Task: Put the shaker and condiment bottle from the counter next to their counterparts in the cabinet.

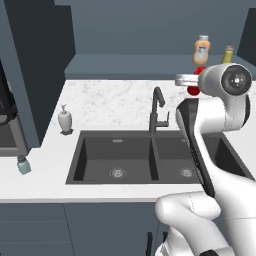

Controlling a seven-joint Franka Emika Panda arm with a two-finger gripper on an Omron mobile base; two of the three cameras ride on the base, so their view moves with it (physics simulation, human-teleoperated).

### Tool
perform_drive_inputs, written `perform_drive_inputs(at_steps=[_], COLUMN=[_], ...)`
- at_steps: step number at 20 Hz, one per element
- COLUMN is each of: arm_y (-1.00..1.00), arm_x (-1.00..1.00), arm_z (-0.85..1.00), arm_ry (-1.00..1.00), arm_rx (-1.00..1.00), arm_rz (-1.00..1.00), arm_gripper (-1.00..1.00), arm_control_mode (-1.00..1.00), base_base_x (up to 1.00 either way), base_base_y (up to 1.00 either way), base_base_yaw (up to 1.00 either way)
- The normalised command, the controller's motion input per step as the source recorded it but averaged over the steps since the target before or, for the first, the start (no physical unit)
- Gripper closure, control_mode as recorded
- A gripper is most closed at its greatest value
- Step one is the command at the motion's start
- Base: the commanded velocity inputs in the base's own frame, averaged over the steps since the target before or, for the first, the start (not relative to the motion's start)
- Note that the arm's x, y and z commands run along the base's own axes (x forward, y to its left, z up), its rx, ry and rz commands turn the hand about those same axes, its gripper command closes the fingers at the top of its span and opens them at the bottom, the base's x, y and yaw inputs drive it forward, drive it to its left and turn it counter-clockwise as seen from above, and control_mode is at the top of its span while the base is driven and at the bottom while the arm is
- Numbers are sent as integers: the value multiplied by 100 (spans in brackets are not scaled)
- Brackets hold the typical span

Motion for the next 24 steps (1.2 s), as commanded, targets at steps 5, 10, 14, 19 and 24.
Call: perform_drive_inputs(at_steps=[5, 10, 14, 19, 24], arm_y=[0, 0, 0, -9, -20], arm_x=[0, 0, 17, 32, 40], arm_z=[44, 32, 0, -2, -4], arm_ry=[-2, -9, -13, -4, 5], arm_rx=[0, -4, -11, -5, 1], arm_rz=[0, 0, 0, 0, 0], arm_gripper=[100, 100, 100, 100, 100], arm_control_mode=[-100, -100, -100, -100, -100], base_base_x=[0, 0, 0, 0, 0], base_base_y=[0, 0, 0, 0, 0], base_base_yaw=[0, 0, 0, 0, 0])
